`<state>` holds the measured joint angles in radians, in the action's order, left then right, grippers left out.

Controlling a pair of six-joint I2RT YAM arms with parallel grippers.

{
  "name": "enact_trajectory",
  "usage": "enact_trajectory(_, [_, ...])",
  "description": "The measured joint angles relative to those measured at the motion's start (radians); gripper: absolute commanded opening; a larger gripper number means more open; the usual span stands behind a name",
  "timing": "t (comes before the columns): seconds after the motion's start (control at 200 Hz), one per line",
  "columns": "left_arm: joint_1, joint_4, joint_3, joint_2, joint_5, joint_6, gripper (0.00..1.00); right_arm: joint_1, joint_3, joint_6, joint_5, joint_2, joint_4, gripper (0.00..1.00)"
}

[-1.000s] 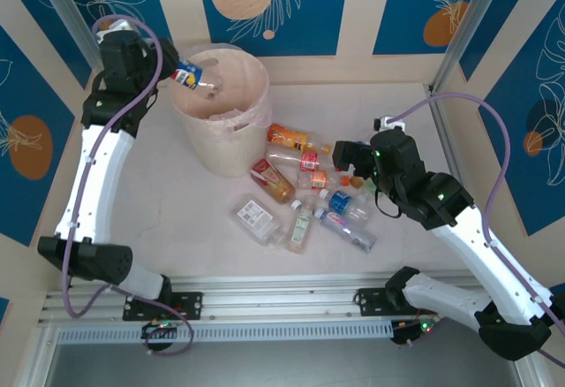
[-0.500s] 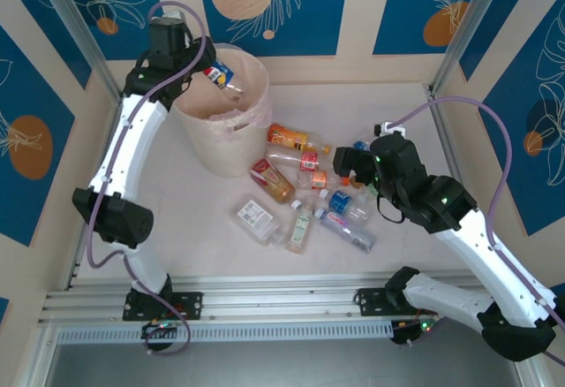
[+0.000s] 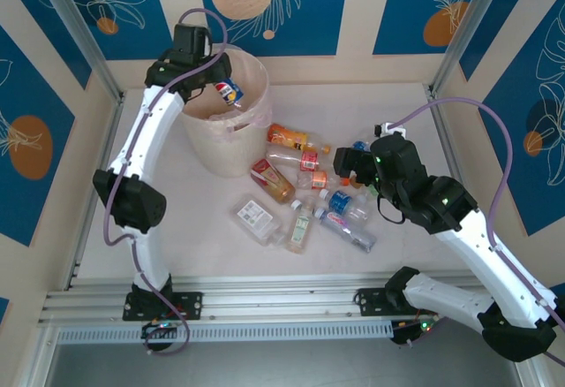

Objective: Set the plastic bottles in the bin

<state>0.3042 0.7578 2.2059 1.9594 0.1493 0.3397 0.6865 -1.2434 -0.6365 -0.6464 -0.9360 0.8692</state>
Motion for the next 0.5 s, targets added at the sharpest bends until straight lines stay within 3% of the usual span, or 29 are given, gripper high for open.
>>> enact_trajectory(0.5, [0.052,0.037,0.002,0.079,0.042,-0.060,0.60,0.001,0.000,0.000,0.000,-0.015,-0.001,0.99])
